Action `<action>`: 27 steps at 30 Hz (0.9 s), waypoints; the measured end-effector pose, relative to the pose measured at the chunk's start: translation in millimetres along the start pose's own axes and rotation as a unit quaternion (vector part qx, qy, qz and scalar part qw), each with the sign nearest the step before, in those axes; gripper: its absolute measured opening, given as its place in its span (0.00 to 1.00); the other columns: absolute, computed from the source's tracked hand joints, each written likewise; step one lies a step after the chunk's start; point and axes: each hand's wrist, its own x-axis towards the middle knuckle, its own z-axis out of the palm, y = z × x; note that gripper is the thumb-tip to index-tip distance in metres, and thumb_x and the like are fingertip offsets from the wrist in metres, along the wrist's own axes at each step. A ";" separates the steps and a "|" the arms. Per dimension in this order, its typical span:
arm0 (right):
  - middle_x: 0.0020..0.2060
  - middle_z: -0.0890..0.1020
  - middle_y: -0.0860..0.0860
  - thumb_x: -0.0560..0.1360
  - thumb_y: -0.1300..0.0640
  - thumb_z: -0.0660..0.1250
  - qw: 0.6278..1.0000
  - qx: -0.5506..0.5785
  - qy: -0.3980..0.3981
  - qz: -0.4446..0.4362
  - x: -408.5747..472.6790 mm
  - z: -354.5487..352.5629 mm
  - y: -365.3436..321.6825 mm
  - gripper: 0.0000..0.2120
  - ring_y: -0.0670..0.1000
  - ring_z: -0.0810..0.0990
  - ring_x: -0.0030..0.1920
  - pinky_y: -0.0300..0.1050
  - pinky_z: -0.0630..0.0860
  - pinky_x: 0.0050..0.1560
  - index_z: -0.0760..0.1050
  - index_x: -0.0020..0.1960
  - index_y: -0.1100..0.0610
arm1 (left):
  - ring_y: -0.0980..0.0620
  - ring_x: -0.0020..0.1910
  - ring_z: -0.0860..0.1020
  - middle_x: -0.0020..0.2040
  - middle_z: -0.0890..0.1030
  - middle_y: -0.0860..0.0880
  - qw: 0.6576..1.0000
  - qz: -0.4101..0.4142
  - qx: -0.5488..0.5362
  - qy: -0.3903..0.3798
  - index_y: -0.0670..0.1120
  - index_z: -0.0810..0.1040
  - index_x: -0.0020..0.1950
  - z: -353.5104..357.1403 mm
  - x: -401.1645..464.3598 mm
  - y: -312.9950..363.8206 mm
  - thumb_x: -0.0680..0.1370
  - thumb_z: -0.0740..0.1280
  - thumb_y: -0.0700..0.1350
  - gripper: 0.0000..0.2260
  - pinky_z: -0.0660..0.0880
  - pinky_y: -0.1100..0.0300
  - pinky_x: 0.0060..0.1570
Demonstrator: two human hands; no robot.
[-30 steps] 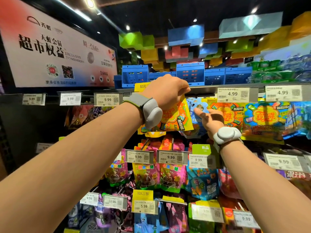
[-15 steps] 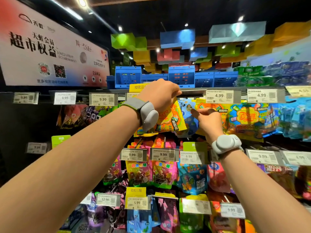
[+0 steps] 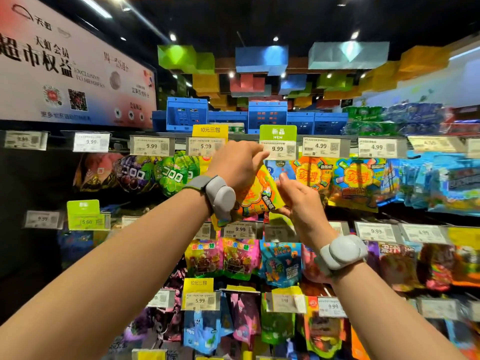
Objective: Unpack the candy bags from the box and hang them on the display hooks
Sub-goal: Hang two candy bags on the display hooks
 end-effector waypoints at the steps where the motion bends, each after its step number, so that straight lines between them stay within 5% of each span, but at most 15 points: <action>1: 0.37 0.83 0.46 0.78 0.48 0.68 1.000 0.002 -0.013 0.007 -5.0 1.8 -0.1 0.11 0.43 0.81 0.40 0.47 0.79 0.43 0.82 0.45 0.56 | 0.43 0.54 0.79 0.54 0.84 0.47 1.000 -0.009 -0.018 0.003 0.49 0.82 0.56 1.1 -2.5 0.4 0.82 0.59 0.56 0.16 0.76 0.48 0.52; 4: 0.39 0.84 0.56 0.76 0.56 0.72 0.999 0.014 -0.021 -0.025 -15.7 4.0 -0.7 0.07 0.56 0.81 0.43 0.58 0.78 0.50 0.84 0.40 0.58 | 0.46 0.54 0.79 0.54 0.84 0.49 0.997 -0.029 -0.072 0.006 0.50 0.83 0.57 4.7 -12.7 1.3 0.81 0.61 0.55 0.15 0.75 0.54 0.51; 10: 0.35 0.85 0.51 0.76 0.62 0.71 0.998 -0.004 0.007 -0.066 -22.4 7.2 -7.4 0.07 0.50 0.82 0.39 0.46 0.79 0.43 0.83 0.39 0.56 | 0.48 0.60 0.77 0.60 0.81 0.47 0.977 -0.089 -0.193 0.002 0.49 0.81 0.58 12.5 -34.1 -6.8 0.77 0.68 0.57 0.16 0.73 0.55 0.57; 18: 0.32 0.84 0.46 0.75 0.64 0.72 0.997 -0.028 0.007 -0.073 -29.6 14.4 -9.6 0.04 0.44 0.81 0.34 0.36 0.77 0.37 0.82 0.41 0.59 | 0.53 0.43 0.81 0.42 0.83 0.50 0.936 -0.128 -0.328 -0.004 0.46 0.81 0.47 15.9 -63.5 -17.9 0.74 0.71 0.57 0.15 0.77 0.54 0.44; 22: 0.33 0.84 0.46 0.74 0.63 0.73 0.997 -0.039 0.005 -0.071 -32.8 18.8 -9.7 0.04 0.45 0.82 0.36 0.39 0.79 0.39 0.82 0.41 0.58 | 0.51 0.33 0.78 0.36 0.83 0.44 0.878 -0.170 -0.443 -0.063 0.39 0.80 0.44 17.9 -80.8 -24.3 0.73 0.71 0.59 0.22 0.75 0.48 0.36; 27: 0.31 0.84 0.45 0.74 0.64 0.72 0.997 -0.049 0.008 -0.057 -36.9 20.6 -11.1 0.06 0.45 0.82 0.35 0.42 0.80 0.38 0.81 0.39 0.57 | 0.60 0.29 0.78 0.33 0.83 0.54 0.828 -0.167 -0.504 -0.178 0.44 0.81 0.40 15.9 -106.0 -27.6 0.79 0.67 0.46 0.10 0.72 0.67 0.31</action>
